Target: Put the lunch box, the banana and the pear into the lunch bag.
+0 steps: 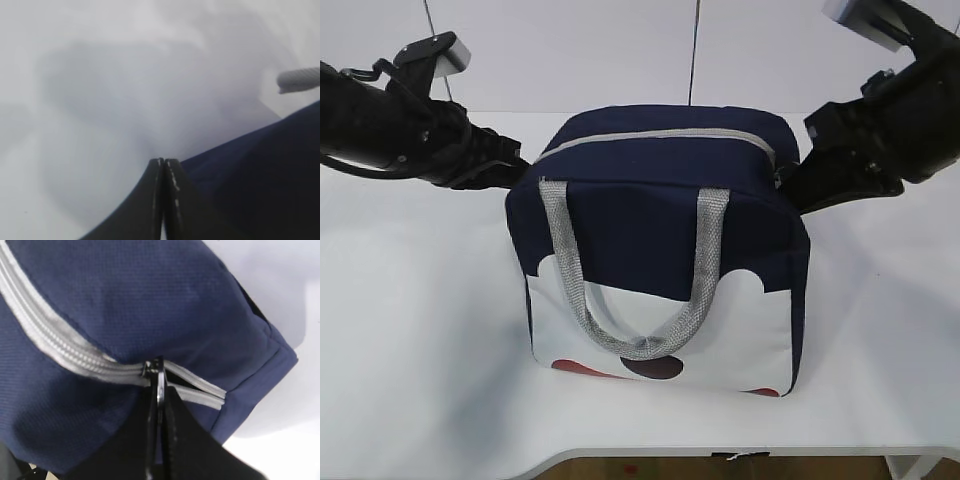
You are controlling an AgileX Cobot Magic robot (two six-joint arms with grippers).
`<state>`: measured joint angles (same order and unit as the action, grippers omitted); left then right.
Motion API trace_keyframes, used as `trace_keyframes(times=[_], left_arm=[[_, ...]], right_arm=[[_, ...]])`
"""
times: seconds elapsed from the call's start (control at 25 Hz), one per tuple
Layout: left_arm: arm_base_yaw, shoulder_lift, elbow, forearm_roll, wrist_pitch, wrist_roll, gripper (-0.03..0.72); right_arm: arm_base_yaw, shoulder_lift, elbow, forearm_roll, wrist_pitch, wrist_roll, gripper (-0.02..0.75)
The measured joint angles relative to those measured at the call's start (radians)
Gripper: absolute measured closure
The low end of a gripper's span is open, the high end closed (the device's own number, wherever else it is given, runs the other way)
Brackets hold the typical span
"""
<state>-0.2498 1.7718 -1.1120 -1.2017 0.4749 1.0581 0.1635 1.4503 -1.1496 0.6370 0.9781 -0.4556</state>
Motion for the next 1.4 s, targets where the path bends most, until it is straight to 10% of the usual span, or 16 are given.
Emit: trace_keyframes(times=[0.36, 0.56, 0.96, 1.4], left_arm=[[0.0, 0.0, 0.0, 0.0, 0.045, 0.003, 0.697], [0.0, -0.023, 0.0, 0.002, 0.096, 0.195, 0.685], [-0.01, -0.195, 0.0, -0.13, 0.342, 0.69, 0.377], [-0.343, -0.208, 0.0, 0.166, 0.203, 0.92, 0.358]], right_arm=[[0.0, 0.018, -0.048, -0.165, 0.092, 0.096, 0.731], [0.0, 0.013, -0.048, -0.199, 0.097, 0.122, 0.731], [0.0, 0.013, -0.048, -0.217, 0.142, 0.126, 0.731], [0.0, 0.013, -0.058, -0.22, 0.157, 0.126, 0.731]])
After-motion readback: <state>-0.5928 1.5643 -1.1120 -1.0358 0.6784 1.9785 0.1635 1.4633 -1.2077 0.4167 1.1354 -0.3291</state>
